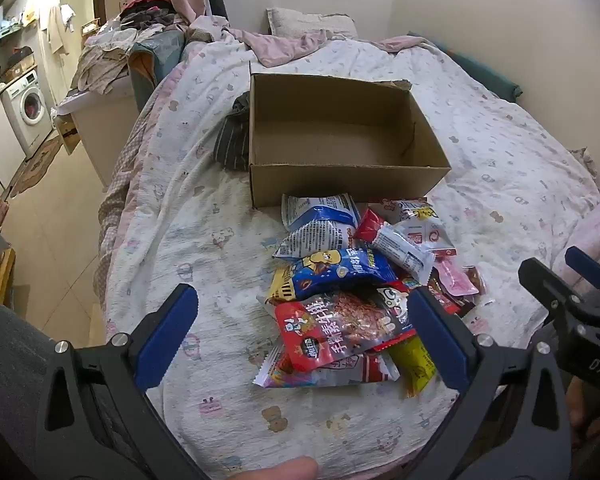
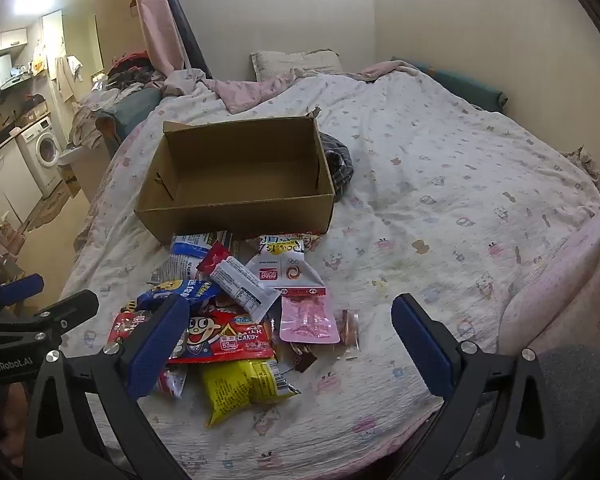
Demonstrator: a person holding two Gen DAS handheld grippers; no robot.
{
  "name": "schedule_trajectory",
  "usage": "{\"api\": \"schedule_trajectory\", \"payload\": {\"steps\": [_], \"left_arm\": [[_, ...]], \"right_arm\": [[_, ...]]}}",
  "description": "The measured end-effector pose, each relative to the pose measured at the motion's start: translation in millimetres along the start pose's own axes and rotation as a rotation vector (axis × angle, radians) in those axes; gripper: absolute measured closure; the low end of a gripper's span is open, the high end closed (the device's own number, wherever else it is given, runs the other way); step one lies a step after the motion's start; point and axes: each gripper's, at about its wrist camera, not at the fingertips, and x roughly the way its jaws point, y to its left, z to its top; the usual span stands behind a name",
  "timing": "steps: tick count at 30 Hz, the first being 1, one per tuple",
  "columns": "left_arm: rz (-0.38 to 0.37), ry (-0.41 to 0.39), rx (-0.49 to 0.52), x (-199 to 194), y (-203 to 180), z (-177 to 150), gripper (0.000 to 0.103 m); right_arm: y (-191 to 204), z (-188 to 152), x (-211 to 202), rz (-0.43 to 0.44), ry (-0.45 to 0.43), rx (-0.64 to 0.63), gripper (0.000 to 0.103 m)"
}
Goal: Organize snacks
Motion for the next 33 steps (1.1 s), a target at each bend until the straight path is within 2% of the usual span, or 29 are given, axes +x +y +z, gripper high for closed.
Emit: {"api": "schedule_trajectory", "payload": {"steps": [33], "left_arm": [[0.022, -0.026, 0.021, -5.3, -2.1, 1.9, 0.000]], "right_arm": [[1.2, 0.8, -2.3, -0.014, -0.021, -0.007, 0.000]]}}
